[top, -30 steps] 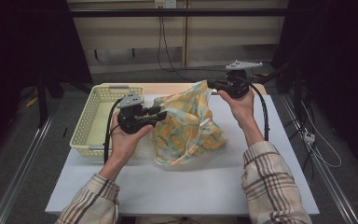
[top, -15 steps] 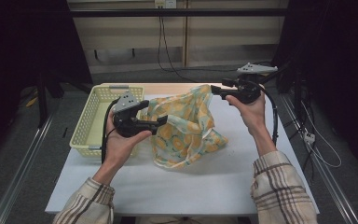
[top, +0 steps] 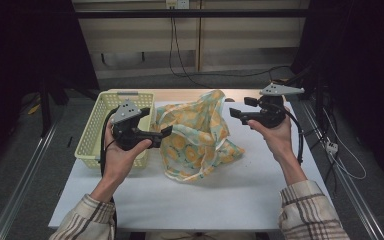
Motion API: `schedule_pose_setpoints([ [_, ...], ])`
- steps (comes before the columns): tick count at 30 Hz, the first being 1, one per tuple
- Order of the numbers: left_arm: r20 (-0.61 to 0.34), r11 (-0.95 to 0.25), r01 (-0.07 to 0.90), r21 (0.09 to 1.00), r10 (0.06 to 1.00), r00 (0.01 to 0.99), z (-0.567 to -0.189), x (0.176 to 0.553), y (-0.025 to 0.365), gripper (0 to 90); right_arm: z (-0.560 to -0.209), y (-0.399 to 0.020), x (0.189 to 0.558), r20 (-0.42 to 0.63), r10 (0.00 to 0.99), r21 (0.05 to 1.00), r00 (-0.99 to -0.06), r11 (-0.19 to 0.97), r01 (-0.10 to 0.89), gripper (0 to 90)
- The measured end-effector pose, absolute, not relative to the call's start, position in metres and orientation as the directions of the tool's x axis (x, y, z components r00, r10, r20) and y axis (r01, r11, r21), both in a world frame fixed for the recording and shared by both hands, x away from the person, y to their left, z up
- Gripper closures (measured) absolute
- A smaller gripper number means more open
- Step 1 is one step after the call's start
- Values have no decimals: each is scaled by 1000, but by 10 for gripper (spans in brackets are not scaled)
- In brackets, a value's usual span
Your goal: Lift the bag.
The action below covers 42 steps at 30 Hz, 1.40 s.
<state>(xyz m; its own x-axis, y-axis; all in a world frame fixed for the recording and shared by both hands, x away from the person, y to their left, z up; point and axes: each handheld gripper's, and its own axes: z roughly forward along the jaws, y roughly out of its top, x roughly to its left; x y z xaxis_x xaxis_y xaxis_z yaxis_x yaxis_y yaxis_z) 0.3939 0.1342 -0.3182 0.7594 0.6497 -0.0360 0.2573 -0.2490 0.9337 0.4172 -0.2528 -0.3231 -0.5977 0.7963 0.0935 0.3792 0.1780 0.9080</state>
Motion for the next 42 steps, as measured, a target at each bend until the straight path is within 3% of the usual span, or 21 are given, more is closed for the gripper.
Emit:
schedule_pose_setpoints([
  [17, -40, -297, 310, 903, 659, 751, -345, 372, 151, 51, -354, -264, 378, 81, 826, 881, -558, 203, 428, 138],
  [42, -5, -327, 299, 897, 668, 744, -366, 335, 173, 54, -394, -271, 314, 38, 874, 842, -484, 232, 486, 94],
])
